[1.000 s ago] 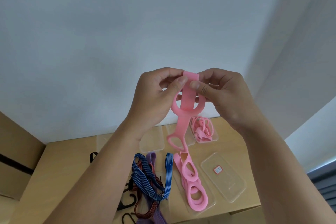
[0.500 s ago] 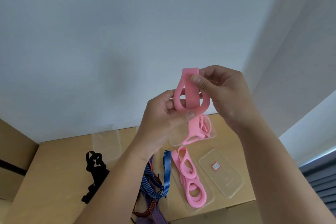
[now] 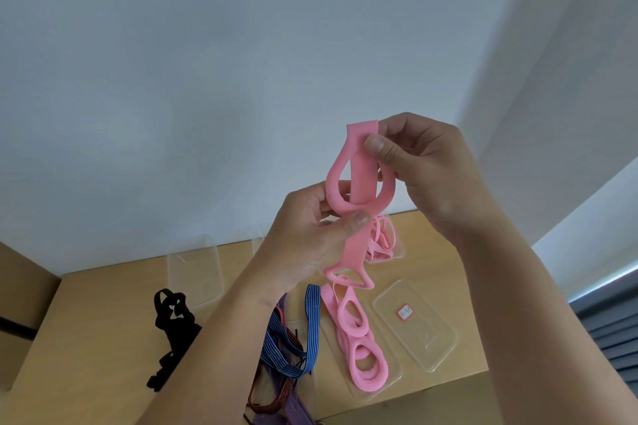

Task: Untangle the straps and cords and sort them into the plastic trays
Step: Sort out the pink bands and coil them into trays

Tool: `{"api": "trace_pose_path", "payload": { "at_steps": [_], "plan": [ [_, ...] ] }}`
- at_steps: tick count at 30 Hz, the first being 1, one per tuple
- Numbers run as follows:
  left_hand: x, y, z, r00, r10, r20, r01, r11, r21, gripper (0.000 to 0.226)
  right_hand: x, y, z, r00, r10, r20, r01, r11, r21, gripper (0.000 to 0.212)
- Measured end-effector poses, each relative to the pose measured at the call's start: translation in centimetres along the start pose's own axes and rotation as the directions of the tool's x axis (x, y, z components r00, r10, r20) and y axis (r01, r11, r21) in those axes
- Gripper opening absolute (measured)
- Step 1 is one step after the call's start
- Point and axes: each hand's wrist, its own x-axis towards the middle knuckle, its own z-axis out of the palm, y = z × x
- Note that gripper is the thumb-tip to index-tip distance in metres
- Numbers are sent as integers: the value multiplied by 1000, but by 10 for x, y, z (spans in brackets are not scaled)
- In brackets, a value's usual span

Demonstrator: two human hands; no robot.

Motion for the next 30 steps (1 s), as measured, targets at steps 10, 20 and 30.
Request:
{"api": "trace_pose_path", "payload": {
  "at_steps": [10, 20, 30],
  "plan": [
    [5, -1, 9, 1000, -7, -11, 6, 998, -58, 31, 0, 0, -8, 999, -33, -3, 33, 999, -5, 6],
    [7, -7, 14, 989, -126, -79, 117, 987, -113, 17, 5, 0, -2, 993, -73, -89, 75, 997, 17, 5],
    [14, 4, -2, 958, -175, -226, 172, 985, -34, 22, 0, -3, -6, 971, -179, 157, 205, 964, -168, 11]
  ]
}}
